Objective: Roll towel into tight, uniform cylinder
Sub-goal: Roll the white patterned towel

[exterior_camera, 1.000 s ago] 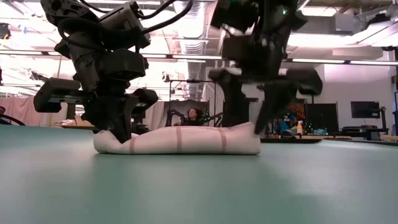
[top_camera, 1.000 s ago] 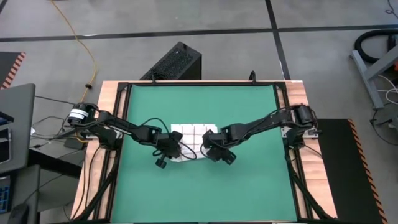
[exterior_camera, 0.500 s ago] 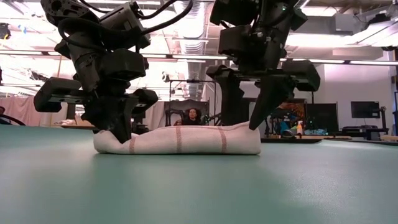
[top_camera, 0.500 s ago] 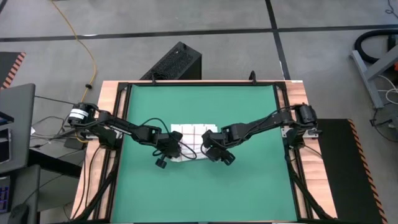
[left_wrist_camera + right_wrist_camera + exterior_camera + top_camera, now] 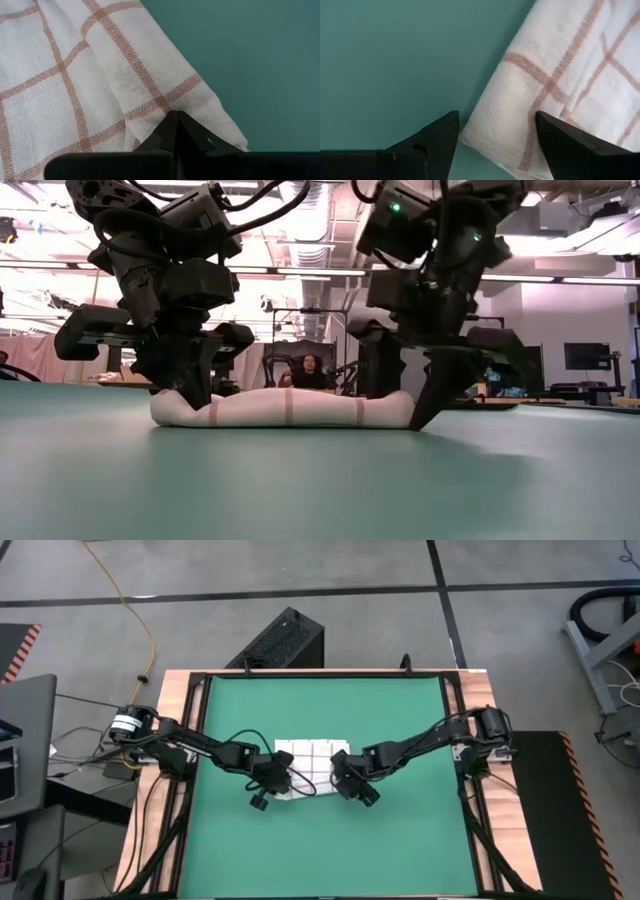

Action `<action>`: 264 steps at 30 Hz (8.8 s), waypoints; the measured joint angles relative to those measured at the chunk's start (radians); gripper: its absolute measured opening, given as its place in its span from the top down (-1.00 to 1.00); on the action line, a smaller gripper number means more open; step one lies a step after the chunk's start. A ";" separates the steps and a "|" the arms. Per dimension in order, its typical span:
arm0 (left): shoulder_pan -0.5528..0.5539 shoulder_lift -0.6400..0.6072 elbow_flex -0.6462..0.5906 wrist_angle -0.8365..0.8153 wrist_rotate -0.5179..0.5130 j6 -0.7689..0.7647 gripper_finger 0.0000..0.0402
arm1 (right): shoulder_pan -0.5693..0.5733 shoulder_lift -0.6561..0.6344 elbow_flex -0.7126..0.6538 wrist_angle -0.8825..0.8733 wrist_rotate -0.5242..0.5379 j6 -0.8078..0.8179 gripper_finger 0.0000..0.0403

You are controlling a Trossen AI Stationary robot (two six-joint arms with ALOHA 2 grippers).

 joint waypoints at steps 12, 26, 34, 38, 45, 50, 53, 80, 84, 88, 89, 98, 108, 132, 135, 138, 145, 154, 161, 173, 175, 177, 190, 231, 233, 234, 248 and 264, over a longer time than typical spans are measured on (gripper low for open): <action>0.000 0.000 0.000 0.000 0.007 0.007 1.00 | -0.020 -0.006 -0.166 0.173 0.083 0.158 -0.42; 0.001 0.002 -0.003 0.045 0.021 -0.016 1.00 | 0.014 -0.002 -0.209 0.230 0.243 0.457 0.48; 0.002 0.004 -0.004 0.100 0.109 -0.186 1.00 | 0.076 -0.005 -0.208 0.206 0.175 0.559 0.81; 0.008 0.006 -0.005 0.160 0.204 -0.319 1.00 | 0.085 -0.009 -0.206 0.204 -0.019 0.661 0.81; 0.036 0.006 -0.005 0.205 0.249 -0.516 1.00 | 0.041 -0.003 -0.207 0.206 -0.378 0.806 0.81; 0.046 0.006 -0.004 0.286 0.247 -0.688 1.00 | 0.014 -0.002 -0.209 0.199 -0.538 0.842 0.81; 0.046 0.005 -0.004 0.350 0.247 -0.757 1.00 | 0.009 -0.001 -0.210 0.192 -0.555 0.839 0.81; 0.023 -0.045 -0.017 0.300 0.078 -0.371 1.00 | 0.020 -0.002 -0.209 0.182 -0.534 0.733 0.81; 0.013 -0.045 -0.016 0.325 0.108 -0.358 1.00 | 0.018 -0.002 -0.209 0.182 -0.534 0.732 0.81; 0.012 -0.073 -0.014 0.330 0.085 -0.423 1.00 | 0.018 -0.002 -0.209 0.182 -0.533 0.732 0.81; 0.013 -0.091 -0.012 0.333 0.083 -0.441 1.00 | 0.019 -0.002 -0.209 0.182 -0.533 0.732 0.81; -0.068 -0.174 -0.027 0.331 0.134 -0.499 1.00 | 0.020 -0.002 -0.209 0.184 -0.530 0.733 0.81; -0.103 -0.015 -0.049 0.416 0.043 -0.506 1.00 | 0.020 -0.002 -0.209 0.185 -0.529 0.728 0.81; 0.000 0.061 -0.051 0.516 0.248 -0.838 1.00 | 0.020 -0.002 -0.208 0.188 -0.626 0.849 0.81; 0.041 -0.057 -0.052 0.440 0.220 -0.805 1.00 | 0.023 -0.002 -0.208 0.187 -0.616 0.838 0.81; 0.061 -0.143 -0.051 0.403 0.095 -0.668 1.00 | 0.029 -0.002 -0.208 0.189 -0.608 0.832 0.81; 0.114 -0.038 -0.031 0.523 0.085 -0.442 1.00 | 0.047 -0.003 -0.208 0.192 -0.600 0.832 0.81; 0.103 0.126 0.093 0.542 0.169 -0.284 1.00 | 0.054 -0.003 -0.208 0.194 -0.586 0.830 0.81; 0.092 0.182 0.112 0.475 0.176 -0.218 1.00 | 0.053 -0.003 -0.204 0.190 -0.580 0.837 0.81; 0.115 0.272 0.119 0.396 0.161 -0.275 1.00 | 0.054 -0.001 -0.162 0.172 -0.554 0.885 0.81; 0.116 0.271 0.119 0.364 0.164 -0.290 1.00 | 0.054 -0.002 -0.161 0.160 -0.553 0.906 0.81; 0.115 0.271 0.119 0.350 0.178 -0.312 1.00 | 0.054 -0.002 -0.161 0.147 -0.548 0.923 0.81; 0.112 0.270 0.119 0.306 0.215 -0.482 1.00 | 0.046 -0.015 -0.160 0.080 -0.523 0.979 0.81; 0.103 0.227 0.102 0.275 0.217 -0.617 1.00 | -0.332 -0.113 -0.243 -0.094 -0.668 0.926 0.82; 0.117 0.194 0.099 0.248 0.200 -0.616 1.00 | -0.331 -0.113 -0.243 -0.088 -0.651 0.916 0.82; 0.124 0.178 0.098 0.229 0.194 -0.616 1.00 | -0.327 -0.113 -0.243 -0.085 -0.643 0.912 0.82; 0.145 -0.174 0.093 -0.012 -0.026 -0.631 1.00 | -0.280 -0.068 -0.232 -0.031 -0.593 0.908 0.82; -0.176 -0.084 0.289 -0.008 -0.229 -0.440 1.00 | -0.276 -0.067 -0.233 -0.018 -0.580 0.908 0.82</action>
